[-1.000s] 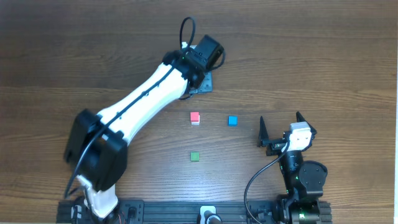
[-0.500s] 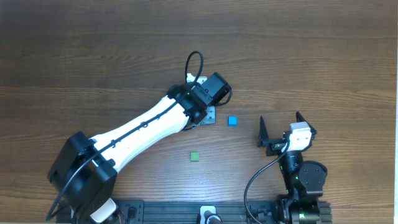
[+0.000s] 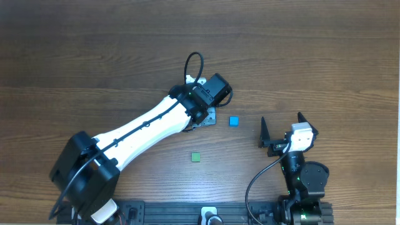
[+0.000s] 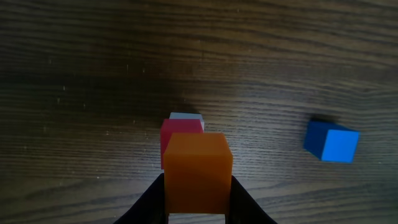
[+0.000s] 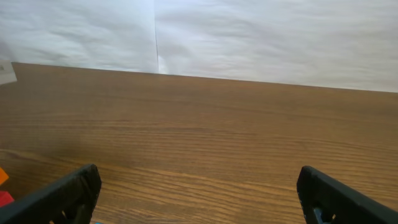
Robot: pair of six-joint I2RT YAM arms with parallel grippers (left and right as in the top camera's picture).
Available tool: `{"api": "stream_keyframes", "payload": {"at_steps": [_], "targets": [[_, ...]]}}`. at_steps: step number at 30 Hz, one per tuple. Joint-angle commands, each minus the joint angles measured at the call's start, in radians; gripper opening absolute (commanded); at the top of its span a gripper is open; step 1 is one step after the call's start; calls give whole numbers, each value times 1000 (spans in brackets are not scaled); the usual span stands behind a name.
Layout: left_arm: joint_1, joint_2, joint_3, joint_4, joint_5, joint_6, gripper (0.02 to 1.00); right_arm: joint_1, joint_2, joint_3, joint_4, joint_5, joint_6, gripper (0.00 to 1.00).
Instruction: Stack Cubes
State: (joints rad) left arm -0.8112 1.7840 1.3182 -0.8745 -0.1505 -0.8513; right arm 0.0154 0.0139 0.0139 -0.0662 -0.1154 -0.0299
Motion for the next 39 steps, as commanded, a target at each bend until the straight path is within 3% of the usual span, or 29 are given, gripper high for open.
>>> {"api": "stream_keyframes", "payload": {"at_steps": [1, 39], "targets": [[6, 27, -11, -2, -11, -25, 196, 5, -8, -8, 2, -11, -2, 993], [19, 64, -11, -9, -11, -25, 218, 5, -8, -8, 2, -11, -2, 991]]}}
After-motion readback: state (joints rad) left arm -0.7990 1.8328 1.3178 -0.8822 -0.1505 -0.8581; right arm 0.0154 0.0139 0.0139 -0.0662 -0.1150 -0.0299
